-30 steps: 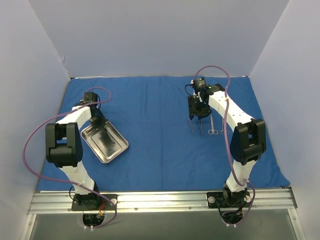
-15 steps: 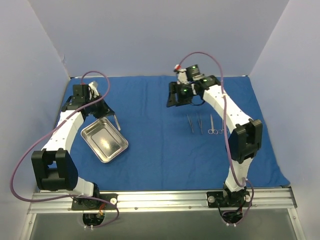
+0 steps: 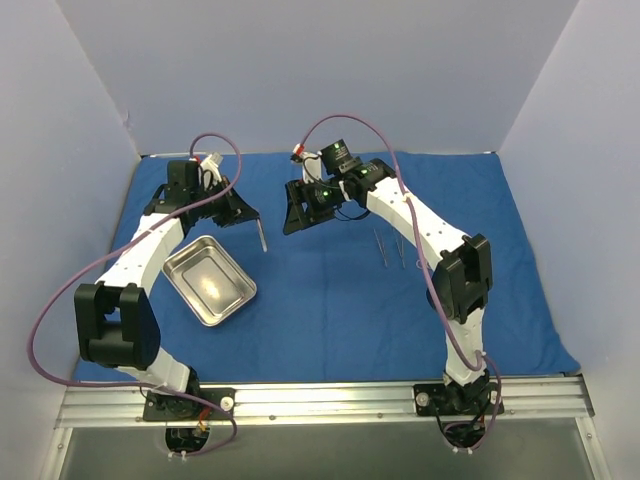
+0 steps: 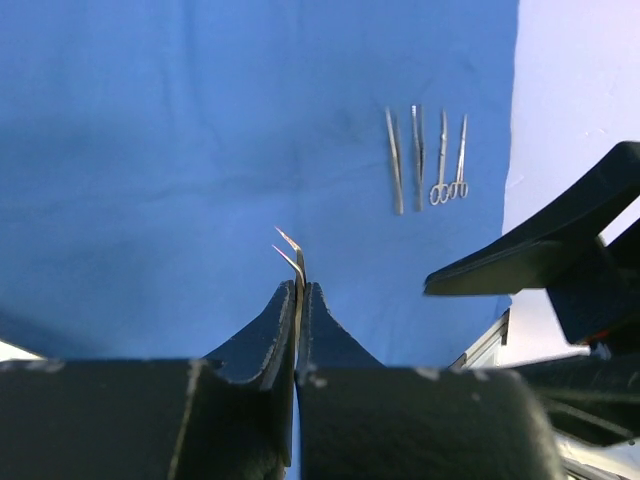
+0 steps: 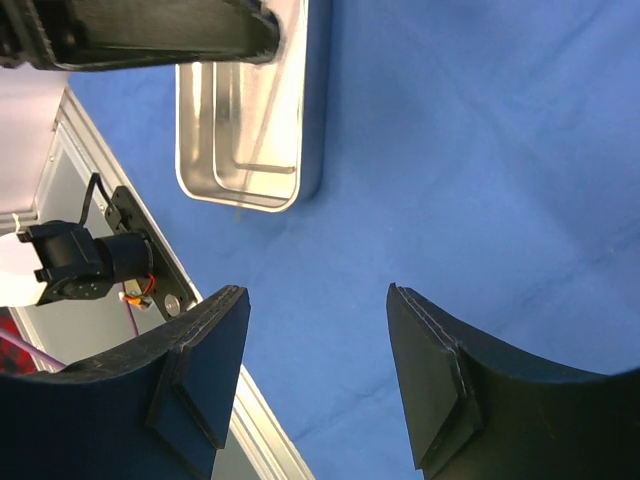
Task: Open and lay out the surgical kit
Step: Place the medical item in the surgical kit.
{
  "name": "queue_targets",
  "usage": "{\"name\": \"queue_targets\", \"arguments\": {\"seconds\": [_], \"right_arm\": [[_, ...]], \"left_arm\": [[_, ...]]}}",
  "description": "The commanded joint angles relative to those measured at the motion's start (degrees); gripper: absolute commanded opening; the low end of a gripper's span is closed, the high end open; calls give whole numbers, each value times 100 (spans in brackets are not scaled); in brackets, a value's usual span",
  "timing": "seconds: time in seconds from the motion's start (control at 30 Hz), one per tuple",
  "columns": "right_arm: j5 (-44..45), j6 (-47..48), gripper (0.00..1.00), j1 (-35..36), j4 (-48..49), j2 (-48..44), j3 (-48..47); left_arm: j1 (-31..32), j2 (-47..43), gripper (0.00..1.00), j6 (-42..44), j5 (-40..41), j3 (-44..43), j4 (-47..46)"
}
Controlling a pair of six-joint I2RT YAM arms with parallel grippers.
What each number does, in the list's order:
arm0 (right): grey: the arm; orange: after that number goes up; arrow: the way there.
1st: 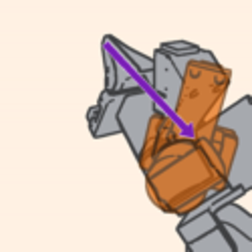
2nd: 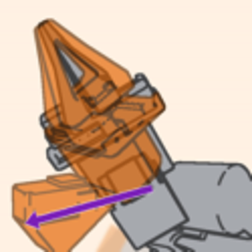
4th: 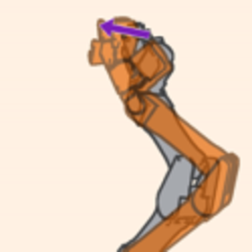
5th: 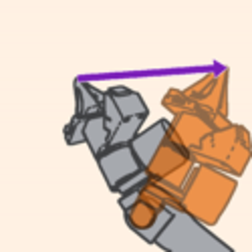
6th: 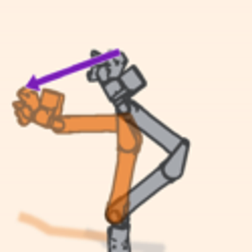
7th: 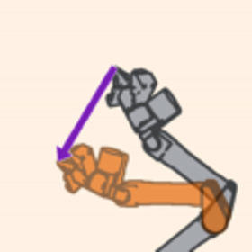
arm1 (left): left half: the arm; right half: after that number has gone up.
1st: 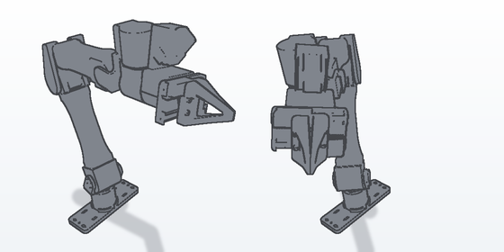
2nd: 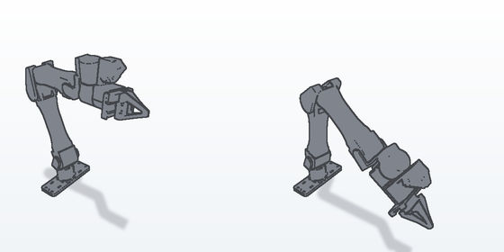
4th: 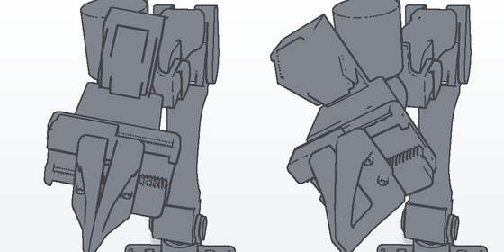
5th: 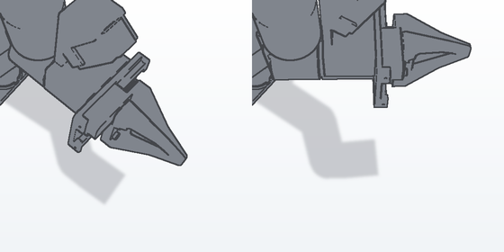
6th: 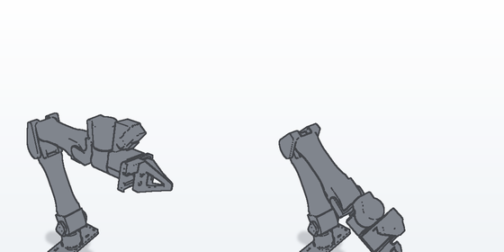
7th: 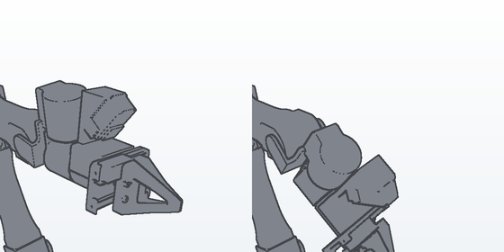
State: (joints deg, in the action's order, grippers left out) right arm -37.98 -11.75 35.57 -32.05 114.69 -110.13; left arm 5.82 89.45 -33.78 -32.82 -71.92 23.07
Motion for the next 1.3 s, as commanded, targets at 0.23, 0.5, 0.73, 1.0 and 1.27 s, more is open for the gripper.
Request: {"name": "queue_targets", "arguments": {"seconds": [0.23,0.5,0.73,1.0,1.27], "right_arm": [[-386,-91,54,125,-20,299,-431],[-465,-187,50,134,41,431,-431],[-447,-231,43,117,41,536,-483],[-571,-284,34,99,112,659,-536],[-580,-319,0,73,156,712,-545]], "left_arm": [[560,292,2,-191,118,-797,-180],[709,459,2,-182,162,-999,-101],[736,503,2,-199,91,-1035,-145],[771,591,2,-261,-31,-1061,-294],[815,653,2,-270,-102,-1070,-338]]}}
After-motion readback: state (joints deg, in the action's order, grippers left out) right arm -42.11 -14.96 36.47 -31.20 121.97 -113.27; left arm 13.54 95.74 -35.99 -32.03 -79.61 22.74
